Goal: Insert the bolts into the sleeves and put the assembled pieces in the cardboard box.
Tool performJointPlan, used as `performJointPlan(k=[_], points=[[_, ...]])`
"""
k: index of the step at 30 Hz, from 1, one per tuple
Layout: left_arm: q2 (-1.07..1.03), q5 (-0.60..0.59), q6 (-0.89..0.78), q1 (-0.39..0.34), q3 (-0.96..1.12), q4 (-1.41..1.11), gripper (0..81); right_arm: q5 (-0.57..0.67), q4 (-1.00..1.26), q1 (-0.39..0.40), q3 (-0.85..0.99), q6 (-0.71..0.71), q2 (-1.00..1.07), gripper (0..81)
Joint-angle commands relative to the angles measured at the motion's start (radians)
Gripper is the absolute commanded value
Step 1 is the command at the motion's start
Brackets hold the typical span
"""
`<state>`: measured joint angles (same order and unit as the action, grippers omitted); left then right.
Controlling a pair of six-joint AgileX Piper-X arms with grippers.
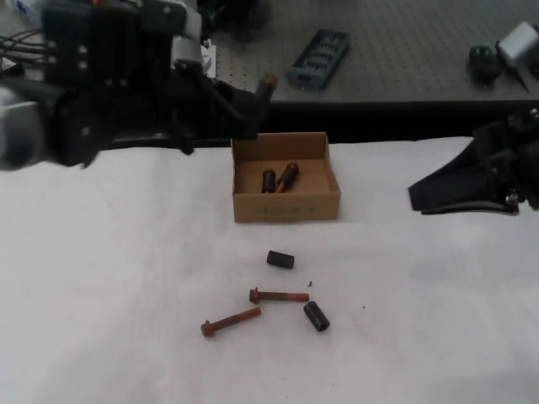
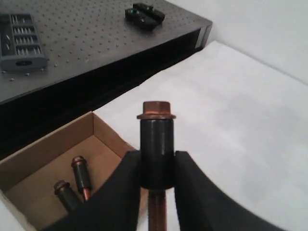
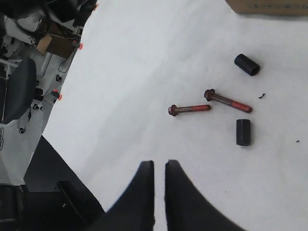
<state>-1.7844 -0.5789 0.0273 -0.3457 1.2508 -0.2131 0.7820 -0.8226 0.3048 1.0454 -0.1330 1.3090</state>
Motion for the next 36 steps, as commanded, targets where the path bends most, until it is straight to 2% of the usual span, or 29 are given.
performJointPlan(k=[1,12,21,23,29,31,36], points=[[-0.148,-0.028,-0.027,0.002,0.14,-0.021,0.6,0.014,-0.002,-0.013,0.003,0.022,-0.015,2.7],[-0.484,-0.033,-0.055,0.013,0.492,0.103,0.6,0.014,0.052,-0.015,0.003,0.022,-0.015,2.9],[-0.575,-0.002,-0.103,0.03,0.587,0.139,0.1,0.014,0.073,-0.015,0.003,0.022,-0.015,2.9],[-0.575,-0.002,-0.103,0.031,0.587,0.147,5.0,0.014,0.073,-0.015,0.003,0.022,-0.015,2.9],[-0.575,-0.002,-0.146,0.031,0.587,0.154,35.2,0.014,0.073,-0.015,0.003,0.022,-0.015,2.9],[-0.575,-0.002,-0.173,0.031,0.587,0.161,36.1,0.014,0.073,-0.015,0.003,0.022,-0.015,2.9],[-0.565,-0.01,-0.184,0.031,0.587,0.161,29.9,0.014,0.073,-0.015,0.003,0.022,-0.015,2.9]])
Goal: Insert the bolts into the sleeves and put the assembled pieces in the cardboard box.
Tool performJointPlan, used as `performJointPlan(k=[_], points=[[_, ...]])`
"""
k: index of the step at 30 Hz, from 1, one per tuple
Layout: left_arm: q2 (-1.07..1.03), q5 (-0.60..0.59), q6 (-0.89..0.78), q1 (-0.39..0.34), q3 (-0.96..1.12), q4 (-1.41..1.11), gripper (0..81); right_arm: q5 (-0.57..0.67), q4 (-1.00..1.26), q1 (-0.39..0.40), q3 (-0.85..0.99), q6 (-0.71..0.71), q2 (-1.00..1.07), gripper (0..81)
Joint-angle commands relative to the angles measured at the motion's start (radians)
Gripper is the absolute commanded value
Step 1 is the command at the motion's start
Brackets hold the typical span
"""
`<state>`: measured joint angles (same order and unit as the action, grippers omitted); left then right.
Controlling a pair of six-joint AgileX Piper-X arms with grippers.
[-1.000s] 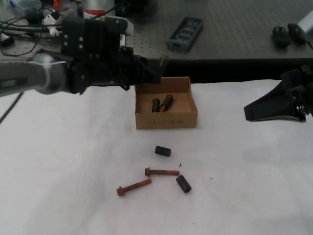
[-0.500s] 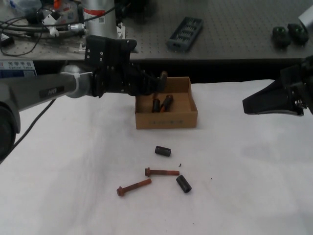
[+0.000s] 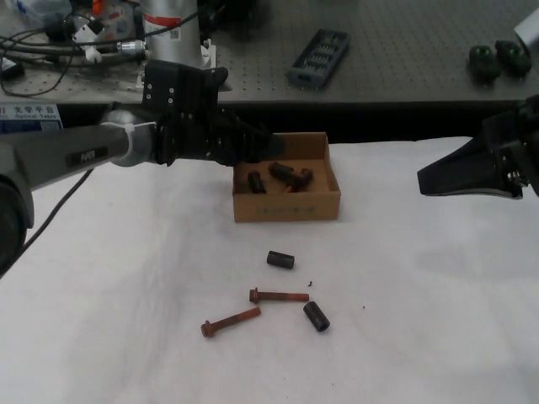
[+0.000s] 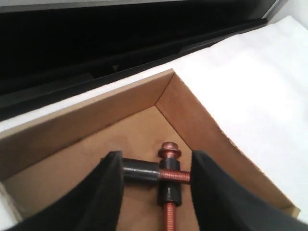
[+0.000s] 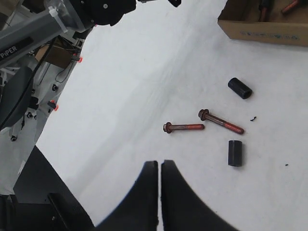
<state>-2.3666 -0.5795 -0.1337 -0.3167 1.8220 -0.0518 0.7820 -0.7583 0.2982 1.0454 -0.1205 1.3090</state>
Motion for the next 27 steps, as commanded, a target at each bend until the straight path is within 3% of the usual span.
performJointPlan(k=[1,9,19,27], points=[[0.023,-0.011,-0.023,0.002,0.015,0.003,27.8,0.014,0.009,-0.008,0.003,0.009,-0.015,2.9],[0.146,-0.009,0.072,0.008,0.015,0.288,0.4,0.014,0.009,-0.008,0.003,0.009,-0.015,2.9],[0.374,-0.001,0.312,0.029,0.0,0.807,0.6,0.096,-0.03,-0.008,0.003,0.001,-0.015,2.9],[0.639,-0.001,0.266,0.037,-0.297,0.786,0.6,0.098,-0.136,-0.005,0.003,0.001,-0.015,2.9]])
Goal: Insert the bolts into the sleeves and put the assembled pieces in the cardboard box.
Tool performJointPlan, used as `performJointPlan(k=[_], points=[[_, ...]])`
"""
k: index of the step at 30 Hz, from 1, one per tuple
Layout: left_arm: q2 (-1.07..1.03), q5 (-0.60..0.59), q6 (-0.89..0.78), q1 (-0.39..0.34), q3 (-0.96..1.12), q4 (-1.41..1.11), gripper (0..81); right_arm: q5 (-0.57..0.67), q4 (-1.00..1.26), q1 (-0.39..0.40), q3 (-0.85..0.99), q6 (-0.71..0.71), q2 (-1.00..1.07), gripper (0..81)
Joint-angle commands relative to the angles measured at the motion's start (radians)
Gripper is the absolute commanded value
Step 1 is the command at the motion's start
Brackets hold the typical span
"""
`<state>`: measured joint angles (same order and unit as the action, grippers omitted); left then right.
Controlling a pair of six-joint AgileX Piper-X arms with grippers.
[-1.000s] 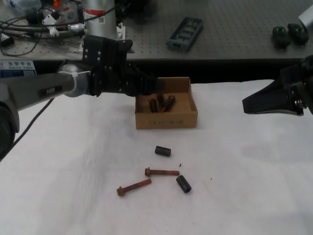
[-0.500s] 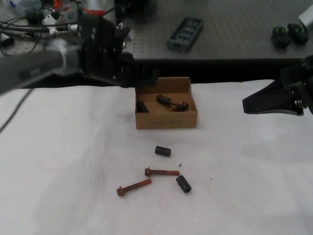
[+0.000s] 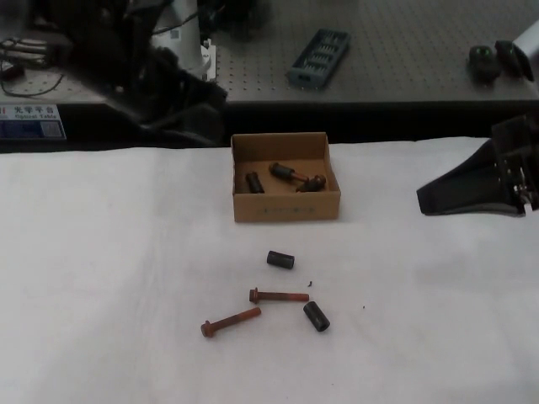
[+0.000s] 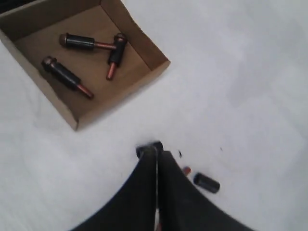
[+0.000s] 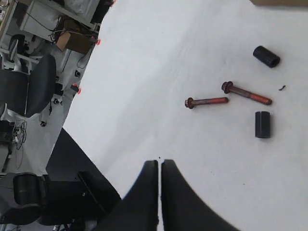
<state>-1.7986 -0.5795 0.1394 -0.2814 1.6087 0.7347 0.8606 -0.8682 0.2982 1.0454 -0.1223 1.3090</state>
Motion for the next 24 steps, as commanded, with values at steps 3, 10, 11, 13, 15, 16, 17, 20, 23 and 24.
performJointPlan(k=[3,10,11,13,15,16,17,20,23,24], points=[[0.196,-0.001,-0.007,0.002,-0.242,-0.045,0.6,0.02,-0.044,-0.005,0.003,0.012,-0.015,2.9],[0.51,-0.001,-0.012,0.002,-0.556,-0.111,0.6,-0.037,-0.047,-0.005,0.003,0.012,-0.015,2.9],[0.544,-0.001,-0.012,0.002,-0.581,-0.111,0.6,-0.061,-0.047,-0.005,0.003,0.012,-0.015,2.9],[0.621,-0.001,-0.015,0.002,-0.633,-0.111,0.6,-0.115,-0.047,-0.005,0.003,0.012,-0.015,2.9],[0.683,-0.001,-0.029,0.002,-0.668,-0.111,0.6,-0.172,-0.047,0.0,0.003,0.012,-0.015,2.9],[0.712,-0.001,-0.036,0.002,-0.682,-0.111,0.6,-0.204,-0.047,0.008,0.003,0.012,-0.015,2.9],[0.739,-0.001,-0.036,0.002,-0.693,-0.109,0.6,-0.237,-0.042,0.022,0.003,0.012,-0.015,2.9],[0.802,0.001,-0.036,0.002,-0.705,-0.109,0.6,-0.329,-0.016,0.094,0.003,0.012,-0.013,2.9],[0.845,0.028,-0.036,0.002,-0.704,-0.109,0.6,-0.441,0.041,0.193,0.003,0.012,0.001,2.8],[0.855,0.042,-0.036,0.002,-0.704,-0.109,0.6,-0.467,0.069,0.229,0.003,0.012,0.012,2.9]])
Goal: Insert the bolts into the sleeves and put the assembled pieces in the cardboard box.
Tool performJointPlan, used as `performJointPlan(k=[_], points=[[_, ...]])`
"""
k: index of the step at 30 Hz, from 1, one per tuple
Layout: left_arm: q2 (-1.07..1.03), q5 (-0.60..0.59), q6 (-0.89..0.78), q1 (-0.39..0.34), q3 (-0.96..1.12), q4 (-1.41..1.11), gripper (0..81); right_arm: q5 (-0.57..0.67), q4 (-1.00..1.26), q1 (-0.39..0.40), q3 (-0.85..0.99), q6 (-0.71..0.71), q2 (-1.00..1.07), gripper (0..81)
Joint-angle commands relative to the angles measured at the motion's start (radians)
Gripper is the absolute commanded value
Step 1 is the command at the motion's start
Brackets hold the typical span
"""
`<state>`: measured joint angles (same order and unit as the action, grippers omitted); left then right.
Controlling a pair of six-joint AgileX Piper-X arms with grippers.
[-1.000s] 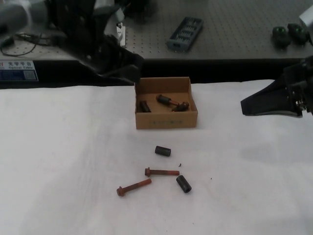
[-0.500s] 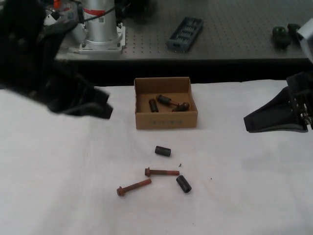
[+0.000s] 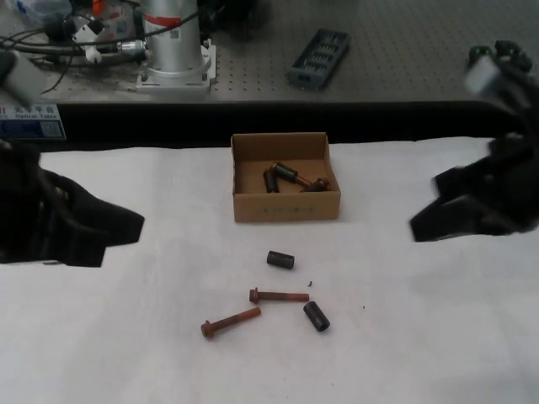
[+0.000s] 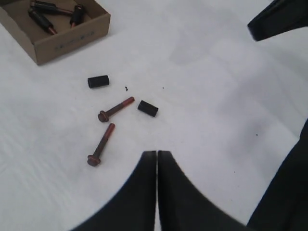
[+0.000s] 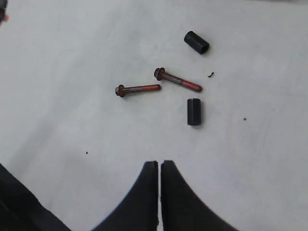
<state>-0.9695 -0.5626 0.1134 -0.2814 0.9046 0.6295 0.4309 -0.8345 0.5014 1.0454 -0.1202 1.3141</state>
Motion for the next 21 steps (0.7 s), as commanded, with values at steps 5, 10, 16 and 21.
performJointPlan(k=[5,10,16,21], points=[[0.077,0.035,-0.01,0.002,0.0,-0.004,0.6,-0.123,0.098,0.136,0.019,-0.01,0.094,5.6],[0.115,0.035,-0.01,0.002,0.0,-0.004,0.6,-0.153,-0.01,0.154,0.081,-0.014,0.223,25.8],[0.132,0.035,-0.01,0.002,0.0,-0.004,0.6,-0.197,-0.087,0.154,0.193,0.01,0.384,26.7],[0.132,0.038,0.006,0.002,0.0,-0.004,0.6,-0.236,-0.105,0.154,0.278,0.033,0.496,26.7]])
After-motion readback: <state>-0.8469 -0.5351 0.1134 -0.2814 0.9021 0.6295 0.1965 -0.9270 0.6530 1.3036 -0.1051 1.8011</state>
